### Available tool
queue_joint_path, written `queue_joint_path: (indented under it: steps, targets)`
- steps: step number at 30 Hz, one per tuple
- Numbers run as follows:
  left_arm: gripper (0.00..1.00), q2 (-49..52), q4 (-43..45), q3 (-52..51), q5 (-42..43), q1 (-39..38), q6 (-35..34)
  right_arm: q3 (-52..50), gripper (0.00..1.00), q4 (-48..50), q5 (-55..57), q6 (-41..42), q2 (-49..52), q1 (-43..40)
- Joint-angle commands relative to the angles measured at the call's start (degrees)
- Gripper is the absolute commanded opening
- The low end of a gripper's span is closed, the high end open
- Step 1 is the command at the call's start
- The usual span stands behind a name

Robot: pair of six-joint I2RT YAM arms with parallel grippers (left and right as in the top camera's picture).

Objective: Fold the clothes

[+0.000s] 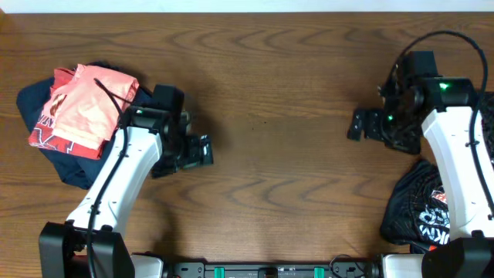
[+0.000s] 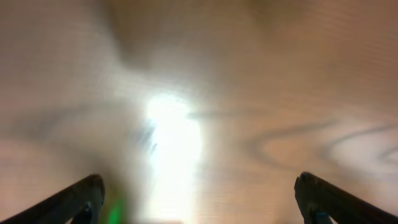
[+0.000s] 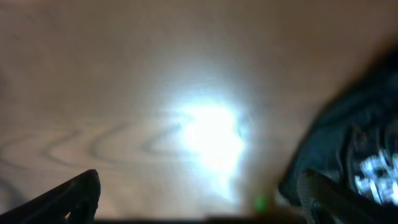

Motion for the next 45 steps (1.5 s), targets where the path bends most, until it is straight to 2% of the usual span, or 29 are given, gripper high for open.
queue_joint_path:
  steps: [1, 6, 11, 13, 17, 22, 30, 45]
  targets:
    - [0.98, -2.3, -3.2, 0.4, -2.9, 0.3, 1.0, 0.2, 0.99, -2.5, 1.2, -1.3, -1.1, -1.2]
    - [0.98, -14.4, -1.7, -2.8, -4.1, 0.2, 1.0, -1.3, 0.99, -1.6, 1.2, -1.1, -6.9, -1.1]
    - [0.98, -35.4, 5.6, -9.4, -7.0, -0.8, 1.4, -9.6, 0.99, 10.1, 2.4, 0.4, -21.6, 0.0]
    - [0.98, -46.3, 10.3, -13.9, -10.1, -2.0, 1.4, -16.5, 0.99, 17.3, 7.6, 2.1, -30.6, 1.5]
    - [0.98, -62.2, 16.8, -19.1, -9.9, -2.7, 0.3, -26.3, 0.99, 27.4, 13.3, 2.3, -43.7, 2.3]
    - [0.98, -74.0, 16.1, -19.2, -9.9, -2.7, 0.3, -30.9, 0.99, 23.4, 13.0, 2.3, -53.6, 2.3]
    - [0.98, -78.2, 15.9, -19.2, -9.9, -2.7, 0.3, -30.9, 0.99, 8.7, 13.0, 2.6, -57.0, 2.3]
    - [0.98, -78.2, 15.9, -19.2, -9.9, -2.7, 0.3, -30.9, 0.99, 8.9, 13.0, 2.6, -57.1, 2.3]
